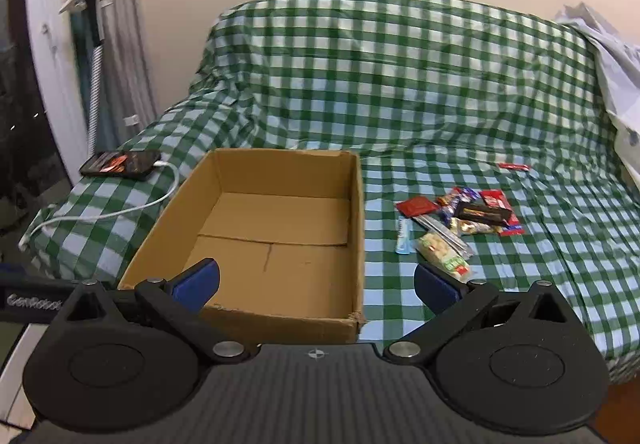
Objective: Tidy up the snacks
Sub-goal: 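Move both tools from the box toward the pile of snacks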
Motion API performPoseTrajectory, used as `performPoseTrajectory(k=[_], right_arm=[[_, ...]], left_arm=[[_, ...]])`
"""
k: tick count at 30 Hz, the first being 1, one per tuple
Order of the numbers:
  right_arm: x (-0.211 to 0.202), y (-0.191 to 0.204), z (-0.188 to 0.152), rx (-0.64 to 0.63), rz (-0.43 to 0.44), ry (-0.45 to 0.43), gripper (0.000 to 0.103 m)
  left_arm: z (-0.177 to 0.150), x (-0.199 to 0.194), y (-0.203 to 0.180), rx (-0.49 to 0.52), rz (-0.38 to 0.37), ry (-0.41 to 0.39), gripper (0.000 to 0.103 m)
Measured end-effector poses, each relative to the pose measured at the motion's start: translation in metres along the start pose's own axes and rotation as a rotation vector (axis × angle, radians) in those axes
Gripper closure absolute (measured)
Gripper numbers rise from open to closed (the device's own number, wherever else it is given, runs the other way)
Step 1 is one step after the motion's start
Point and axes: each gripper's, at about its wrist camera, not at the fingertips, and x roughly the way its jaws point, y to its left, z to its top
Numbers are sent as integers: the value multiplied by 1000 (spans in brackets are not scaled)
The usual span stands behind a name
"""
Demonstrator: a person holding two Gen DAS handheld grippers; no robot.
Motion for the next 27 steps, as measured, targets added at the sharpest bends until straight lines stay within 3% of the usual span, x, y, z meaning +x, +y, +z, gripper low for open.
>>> performPoseTrajectory(k=[7,27], right_arm=[[-2,11,2,-61,30,-7,0],[4,17,-4,-50,28,23,0]], left_arm=[[-3,-6,-11,36,4,-8,0],[-4,-1,-13,47,10,18,0]])
